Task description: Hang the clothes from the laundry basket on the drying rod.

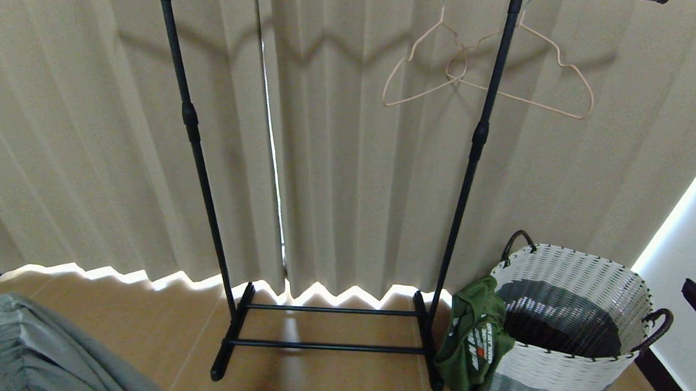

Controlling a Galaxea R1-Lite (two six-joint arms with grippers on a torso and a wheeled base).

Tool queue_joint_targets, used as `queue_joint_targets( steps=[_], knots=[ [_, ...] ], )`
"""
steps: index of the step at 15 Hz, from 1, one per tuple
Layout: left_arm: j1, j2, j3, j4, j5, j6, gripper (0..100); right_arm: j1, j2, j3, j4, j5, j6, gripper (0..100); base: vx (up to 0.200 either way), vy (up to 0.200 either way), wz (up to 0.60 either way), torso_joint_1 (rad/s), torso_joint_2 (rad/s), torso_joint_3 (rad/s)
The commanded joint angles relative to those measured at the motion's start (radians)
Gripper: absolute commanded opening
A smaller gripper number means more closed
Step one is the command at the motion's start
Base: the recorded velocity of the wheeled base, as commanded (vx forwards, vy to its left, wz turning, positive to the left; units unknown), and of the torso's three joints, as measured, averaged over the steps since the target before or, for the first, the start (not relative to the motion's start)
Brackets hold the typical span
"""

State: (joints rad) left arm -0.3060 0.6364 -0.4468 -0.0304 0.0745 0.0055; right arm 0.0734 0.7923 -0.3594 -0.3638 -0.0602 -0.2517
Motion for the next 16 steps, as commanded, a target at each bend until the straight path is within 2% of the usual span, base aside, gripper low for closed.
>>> queue_joint_targets(
  steps=[1,5,9,11,14,16],
  knots=[
    [-0.001,0.08,0.037,-0.043,0.001,-0.001,0,0.0,-0.001,0.011,-0.001,0.002,0.005,100,0.0,0.0,0.0,0.0,0.0,0.0],
    [0.001,0.095,0.059,-0.074,0.001,-0.001,0,0.0,0.007,0.042,0.002,0.003,0.095,100,0.0,0.0,0.0,0.001,-0.03,-0.031],
    [-0.004,0.1,0.059,-0.077,-0.036,0.001,0,0.002,0.051,0.045,-0.003,0.0,0.094,100,0.0,0.0,0.0,0.039,-0.32,-0.317],
    [-0.002,0.117,0.06,-0.109,-0.039,-0.001,0,0.005,0.068,0.051,0.0,0.002,0.094,100,0.0,0.0,0.0,0.063,-0.47,-0.344],
    [0.001,0.146,0.103,-0.236,-0.039,-0.002,0,0.005,0.08,0.051,-0.003,0.003,0.095,100,0.0,0.0,0.0,0.123,-0.46,-0.347],
    [0.001,0.164,0.119,-0.276,-0.039,-0.001,0,0.005,0.079,0.048,-0.004,0.003,0.095,100,0.0,0.0,0.0,0.132,-0.45,-0.322]
  ],
)
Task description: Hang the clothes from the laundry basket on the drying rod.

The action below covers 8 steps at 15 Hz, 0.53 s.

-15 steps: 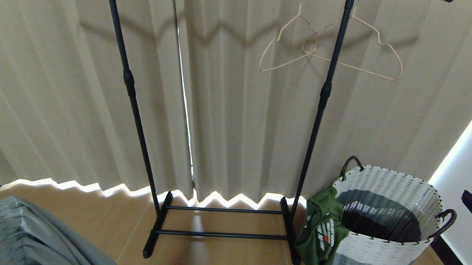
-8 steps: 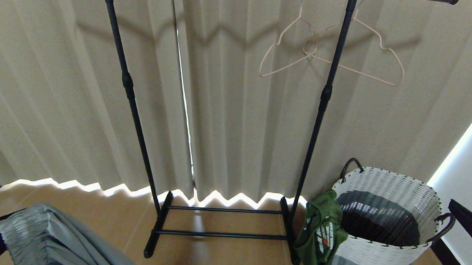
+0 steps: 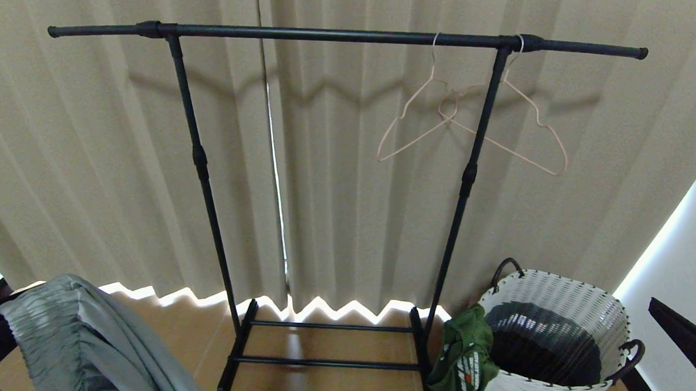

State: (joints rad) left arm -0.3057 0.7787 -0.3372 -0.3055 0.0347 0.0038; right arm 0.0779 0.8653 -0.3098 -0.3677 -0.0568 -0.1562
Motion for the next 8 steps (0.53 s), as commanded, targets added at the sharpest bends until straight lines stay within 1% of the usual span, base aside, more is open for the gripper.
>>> queue_joint_targets(
  steps=[1,8],
  knots=[
    [-0.001,0.025,0.009,-0.009,0.001,-0.001,0,0.0,0.006,-0.002,0.0,0.0,0.0,100,0.0,0.0,0.0,0.144,-0.47,-0.325],
    [-0.001,0.031,0.01,-0.043,-0.001,-0.004,0,0.0,0.021,-0.005,-0.002,0.0,0.003,100,0.0,0.0,0.0,0.174,-0.48,-0.313]
  ],
)
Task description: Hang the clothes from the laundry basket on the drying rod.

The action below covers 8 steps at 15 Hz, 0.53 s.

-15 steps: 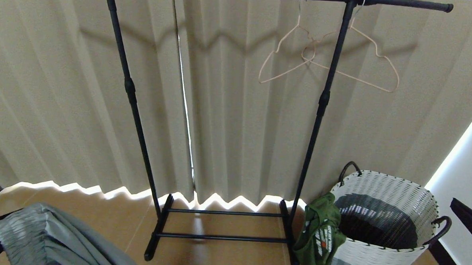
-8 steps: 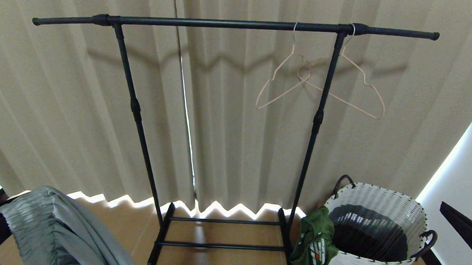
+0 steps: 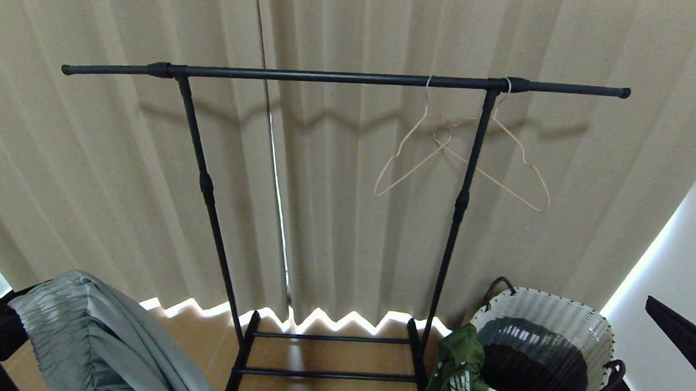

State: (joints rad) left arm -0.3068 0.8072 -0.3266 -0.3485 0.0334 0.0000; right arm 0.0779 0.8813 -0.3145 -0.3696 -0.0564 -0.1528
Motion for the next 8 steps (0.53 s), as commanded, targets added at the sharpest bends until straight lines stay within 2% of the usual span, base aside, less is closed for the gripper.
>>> queue_joint_targets(
  steps=[1,4,8],
  knots=[
    [0.0,0.004,0.001,0.0,0.0,0.0,0,0.0,0.005,0.0,0.0,0.0,-0.001,100,0.0,0.0,0.0,0.193,-0.51,-0.31],
    [-0.003,0.003,0.008,-0.001,0.0,0.002,0,0.0,0.005,0.005,0.0,0.0,-0.001,100,0.0,0.0,0.0,0.172,-0.42,-0.255],
    [0.0,0.004,0.009,0.002,-0.001,0.003,0,0.0,0.007,0.006,0.001,0.0,-0.001,100,0.0,0.0,0.0,0.024,-0.06,-0.034]
  ],
)
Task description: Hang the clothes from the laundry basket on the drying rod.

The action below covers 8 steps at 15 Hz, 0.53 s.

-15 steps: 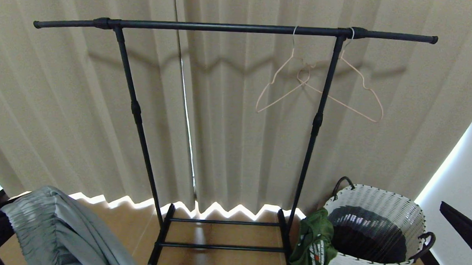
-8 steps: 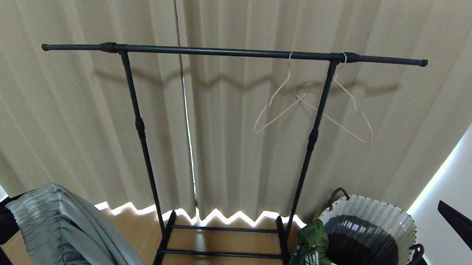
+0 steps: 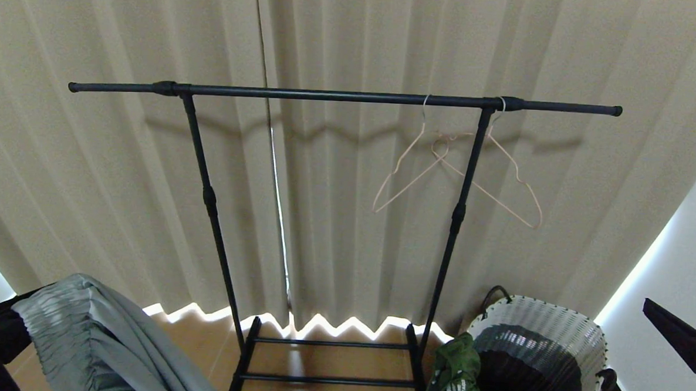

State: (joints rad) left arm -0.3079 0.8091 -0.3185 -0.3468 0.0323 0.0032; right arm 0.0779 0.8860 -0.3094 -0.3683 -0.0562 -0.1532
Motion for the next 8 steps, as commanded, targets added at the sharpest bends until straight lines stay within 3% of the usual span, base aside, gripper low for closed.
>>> queue_joint_targets(
  steps=[1,7,8],
  knots=[
    [0.001,0.005,0.003,0.003,0.0,0.0,0,0.0,0.002,0.001,0.0,0.001,0.0,100,0.0,0.0,0.0,0.0,0.0,0.0],
    [0.001,0.031,0.015,0.0,0.0,0.001,0,0.0,0.016,0.001,-0.001,-0.001,0.0,100,0.0,-0.2,0.0,0.006,0.0,0.001],
    [0.001,0.031,0.015,0.0,0.0,0.001,0,0.0,0.016,0.001,-0.001,-0.001,0.0,100,0.0,0.0,0.0,0.0,0.0,0.0]
  ],
)
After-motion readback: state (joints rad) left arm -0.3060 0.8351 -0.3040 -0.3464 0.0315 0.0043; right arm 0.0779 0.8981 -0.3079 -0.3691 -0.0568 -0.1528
